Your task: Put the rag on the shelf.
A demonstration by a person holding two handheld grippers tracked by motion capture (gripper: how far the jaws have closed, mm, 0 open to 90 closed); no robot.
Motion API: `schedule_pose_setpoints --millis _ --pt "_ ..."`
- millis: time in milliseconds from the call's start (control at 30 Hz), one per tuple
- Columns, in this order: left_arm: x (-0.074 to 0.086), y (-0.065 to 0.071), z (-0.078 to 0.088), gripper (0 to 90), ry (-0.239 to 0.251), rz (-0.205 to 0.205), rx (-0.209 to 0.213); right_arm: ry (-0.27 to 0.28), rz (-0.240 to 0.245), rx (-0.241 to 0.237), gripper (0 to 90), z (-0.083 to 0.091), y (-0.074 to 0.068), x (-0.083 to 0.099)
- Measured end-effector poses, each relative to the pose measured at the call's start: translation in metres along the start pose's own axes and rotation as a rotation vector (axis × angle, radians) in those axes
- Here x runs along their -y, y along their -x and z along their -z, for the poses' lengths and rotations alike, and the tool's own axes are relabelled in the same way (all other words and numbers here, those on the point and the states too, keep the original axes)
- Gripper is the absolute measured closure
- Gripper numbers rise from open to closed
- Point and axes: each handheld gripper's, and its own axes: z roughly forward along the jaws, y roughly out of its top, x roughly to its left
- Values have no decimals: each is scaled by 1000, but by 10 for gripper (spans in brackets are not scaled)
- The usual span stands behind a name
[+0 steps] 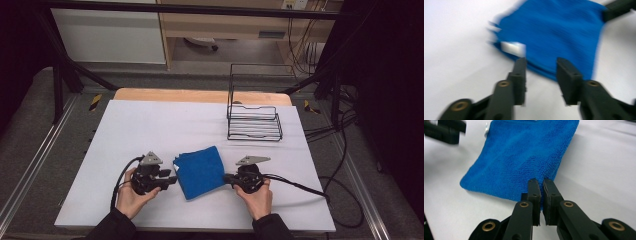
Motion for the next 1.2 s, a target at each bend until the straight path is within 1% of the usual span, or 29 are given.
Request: schedule_pose_setpoints --millis 33,67,100,167,233,267,300,333,367,400,433,533,600,633,667,700,767,800,833,867,933,1000,1033,1067,1100,1133,1167,1200 --pt "-4 -4 0 514 11 -1 -9 -9 -17 -9 858 7 5 0" --pt "-8 -7 0 482 20 -5 -22 -14 -24 -9 857 9 8 2" --pt "-13 -9 -3 482 22 -10 -30 -14 -24 -9 857 9 8 2" --pt "-22 -12 -11 450 8 -17 -39 -38 -34 1 856 12 13 5" --pt "-30 -13 -22 440 2 -25 -28 -48 -40 11 852 15 19 10" --pt "-33 -12 -28 440 -3 -27 -21 -48 -40 11 852 15 19 10" --pt "-36 -11 -35 439 -17 -32 -23 -42 -36 16 851 16 21 11" --pt "-39 -10 -41 441 -32 -47 -27 -43 -38 15 850 16 22 12" --pt "-40 -9 -47 453 -36 -60 -25 -41 -35 20 849 16 23 13" --pt "-41 -8 -53 483 -45 -69 -25 -41 -33 26 849 17 23 14" --pt "-41 -7 -59 483 -55 -77 -20 -41 -33 26 849 17 23 14" --pt "-39 -9 -72 549 -107 -91 -23 -41 -28 30 847 17 23 14" --pt "-36 -11 -77 605 -139 -97 -8 -40 -25 31 847 18 24 13" --pt "-35 -11 -78 640 -140 -93 9 -40 -19 31 846 19 24 13" --pt "-33 -12 -78 681 -130 -82 24 -43 -20 29 846 19 25 13" --pt "-33 -11 -77 727 -132 -83 30 -47 -22 29 846 19 25 12" --pt "-32 -10 -76 814 -133 -84 30 -56 -20 24 846 20 27 10" --pt "-32 -9 -75 840 -136 -85 28 -60 -17 26 846 20 28 10" --pt "-32 -8 -75 854 -137 -75 27 -63 -16 22 846 20 29 8" --pt "-32 -8 -73 862 -137 -70 34 -68 -19 18 846 21 30 7" --pt "-30 -6 -70 869 -133 -46 56 -77 -12 20 846 23 33 4" --pt "-27 -1 -65 871 -124 -22 86 -115 9 36 846 28 40 -3" --pt "-26 3 -62 871 -122 -21 96 -115 9 36 846 28 40 -3" --pt "-24 9 -60 871 -115 -18 98 -140 24 47 846 29 48 -8" --pt "-22 15 -57 870 -109 -17 101 -152 28 51 845 29 52 -11" --pt "-19 21 -56 870 -99 -7 101 -152 28 51 845 29 52 -11" --pt "-17 28 -54 869 -92 3 105 -163 40 61 845 28 56 -14" --pt "-14 34 -54 868 -90 0 99 -172 57 66 845 27 59 -17"
